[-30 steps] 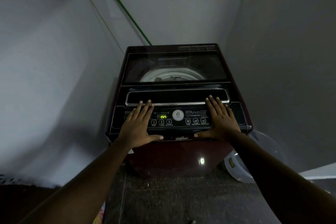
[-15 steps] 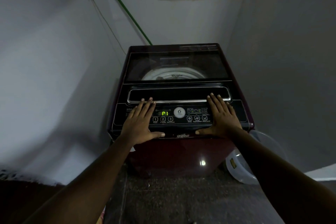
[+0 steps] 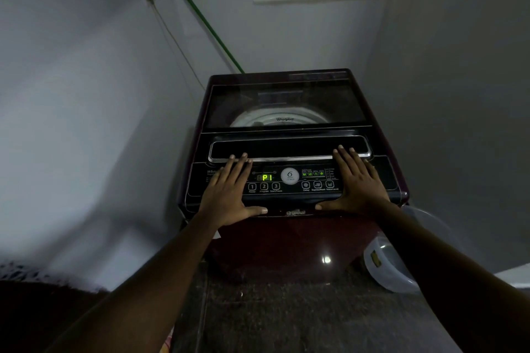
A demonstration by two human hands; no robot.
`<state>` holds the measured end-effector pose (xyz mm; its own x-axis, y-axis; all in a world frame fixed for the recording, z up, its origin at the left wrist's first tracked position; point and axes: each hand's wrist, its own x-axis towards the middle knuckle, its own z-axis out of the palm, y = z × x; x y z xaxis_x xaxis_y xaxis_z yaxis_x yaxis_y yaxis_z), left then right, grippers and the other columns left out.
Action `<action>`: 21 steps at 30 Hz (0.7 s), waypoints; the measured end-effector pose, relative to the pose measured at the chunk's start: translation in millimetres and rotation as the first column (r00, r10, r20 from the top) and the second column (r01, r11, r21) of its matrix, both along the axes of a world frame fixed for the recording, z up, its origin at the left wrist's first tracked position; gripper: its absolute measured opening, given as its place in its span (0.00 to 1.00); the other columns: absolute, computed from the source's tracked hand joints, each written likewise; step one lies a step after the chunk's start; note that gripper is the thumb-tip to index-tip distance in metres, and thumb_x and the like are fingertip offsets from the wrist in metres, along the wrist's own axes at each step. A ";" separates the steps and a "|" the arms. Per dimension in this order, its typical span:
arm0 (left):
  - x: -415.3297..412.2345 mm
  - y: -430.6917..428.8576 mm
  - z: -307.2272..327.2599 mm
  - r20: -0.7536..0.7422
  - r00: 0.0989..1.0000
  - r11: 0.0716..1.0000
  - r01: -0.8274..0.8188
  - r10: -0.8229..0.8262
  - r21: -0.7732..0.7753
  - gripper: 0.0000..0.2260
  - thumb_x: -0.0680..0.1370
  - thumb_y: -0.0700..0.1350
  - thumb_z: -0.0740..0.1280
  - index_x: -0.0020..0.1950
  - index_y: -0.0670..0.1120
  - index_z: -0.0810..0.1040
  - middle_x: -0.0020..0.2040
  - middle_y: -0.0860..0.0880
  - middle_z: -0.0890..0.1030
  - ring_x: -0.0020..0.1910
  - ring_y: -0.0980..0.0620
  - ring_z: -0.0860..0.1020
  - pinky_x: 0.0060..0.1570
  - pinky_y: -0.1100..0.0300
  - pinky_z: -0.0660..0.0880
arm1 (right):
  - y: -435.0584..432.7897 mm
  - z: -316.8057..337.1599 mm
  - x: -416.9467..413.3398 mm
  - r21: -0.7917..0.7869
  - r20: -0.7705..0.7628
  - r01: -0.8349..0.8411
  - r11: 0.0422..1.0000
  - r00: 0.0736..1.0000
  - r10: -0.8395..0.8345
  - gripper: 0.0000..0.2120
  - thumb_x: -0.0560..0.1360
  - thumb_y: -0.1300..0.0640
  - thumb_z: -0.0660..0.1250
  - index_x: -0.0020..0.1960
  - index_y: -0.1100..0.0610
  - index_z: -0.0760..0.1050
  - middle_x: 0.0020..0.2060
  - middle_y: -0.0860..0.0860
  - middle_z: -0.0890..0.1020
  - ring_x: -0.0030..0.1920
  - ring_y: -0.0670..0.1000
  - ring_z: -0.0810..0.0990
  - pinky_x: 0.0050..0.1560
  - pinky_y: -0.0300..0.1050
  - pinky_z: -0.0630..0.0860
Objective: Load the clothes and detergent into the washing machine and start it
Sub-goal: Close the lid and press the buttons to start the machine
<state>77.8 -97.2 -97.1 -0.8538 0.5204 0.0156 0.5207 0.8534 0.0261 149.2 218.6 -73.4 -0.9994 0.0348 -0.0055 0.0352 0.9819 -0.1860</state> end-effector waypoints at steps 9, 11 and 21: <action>2.1 -1.2 1.4 -0.017 1.000 1.000 0.022 -0.022 -0.012 0.55 0.66 0.80 0.52 0.80 0.48 0.37 0.79 0.49 0.34 0.78 0.48 0.34 0.75 0.49 0.39 | -0.9 2.3 -1.6 -0.015 0.021 -0.004 1.000 1.000 0.004 0.69 0.50 0.16 0.59 0.78 0.50 0.35 0.77 0.43 0.37 0.75 0.45 0.32 0.76 0.54 0.39; 5.4 -2.2 -1.6 -0.046 0.999 1.000 0.030 -0.029 0.003 0.52 0.68 0.79 0.50 0.80 0.47 0.40 0.80 0.48 0.37 0.79 0.48 0.37 0.75 0.49 0.39 | -0.3 2.9 -2.4 -0.018 0.020 -0.011 1.000 1.000 0.011 0.69 0.50 0.16 0.60 0.78 0.50 0.35 0.77 0.44 0.38 0.75 0.45 0.32 0.75 0.53 0.38; 7.3 -13.9 -13.7 -0.136 0.974 0.983 0.181 -0.182 -0.022 0.36 0.74 0.70 0.54 0.77 0.53 0.55 0.81 0.49 0.51 0.80 0.43 0.47 0.74 0.35 0.53 | 0.0 2.2 -2.4 -0.043 0.029 -0.027 0.999 0.999 0.029 0.69 0.50 0.16 0.60 0.78 0.50 0.36 0.77 0.44 0.38 0.75 0.45 0.32 0.76 0.56 0.40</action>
<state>85.1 -111.1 -110.8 -0.7351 0.6673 0.1197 0.6651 0.7440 -0.0640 146.7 218.6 -71.2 -0.9993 0.0060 -0.0359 0.0140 0.9738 -0.2270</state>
